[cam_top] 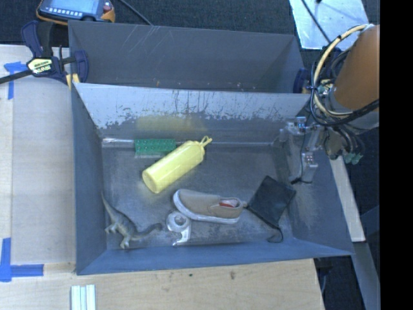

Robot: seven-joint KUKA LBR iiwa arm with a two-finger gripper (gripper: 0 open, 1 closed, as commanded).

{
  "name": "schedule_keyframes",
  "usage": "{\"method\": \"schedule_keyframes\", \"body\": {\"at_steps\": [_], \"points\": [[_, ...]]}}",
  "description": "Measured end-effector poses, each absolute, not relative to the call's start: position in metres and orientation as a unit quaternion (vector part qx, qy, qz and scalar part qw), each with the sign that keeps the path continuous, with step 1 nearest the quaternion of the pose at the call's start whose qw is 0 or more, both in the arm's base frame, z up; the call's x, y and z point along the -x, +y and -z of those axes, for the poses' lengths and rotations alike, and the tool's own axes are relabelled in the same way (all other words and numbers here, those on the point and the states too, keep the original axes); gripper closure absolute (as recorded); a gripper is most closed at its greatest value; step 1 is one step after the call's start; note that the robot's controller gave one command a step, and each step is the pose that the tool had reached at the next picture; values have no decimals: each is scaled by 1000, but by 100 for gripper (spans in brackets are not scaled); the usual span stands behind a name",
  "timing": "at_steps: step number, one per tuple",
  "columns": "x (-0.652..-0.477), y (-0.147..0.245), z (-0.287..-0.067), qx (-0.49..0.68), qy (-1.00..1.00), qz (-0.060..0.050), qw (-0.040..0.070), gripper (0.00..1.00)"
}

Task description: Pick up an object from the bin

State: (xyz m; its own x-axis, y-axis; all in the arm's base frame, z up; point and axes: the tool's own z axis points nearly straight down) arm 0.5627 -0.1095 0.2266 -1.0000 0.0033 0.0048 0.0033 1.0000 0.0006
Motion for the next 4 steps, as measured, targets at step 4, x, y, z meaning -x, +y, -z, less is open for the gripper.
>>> {"method": "schedule_keyframes", "body": {"at_steps": [4], "points": [[-568, -151, -161, -136, -991, -1, -3, 0]]}}
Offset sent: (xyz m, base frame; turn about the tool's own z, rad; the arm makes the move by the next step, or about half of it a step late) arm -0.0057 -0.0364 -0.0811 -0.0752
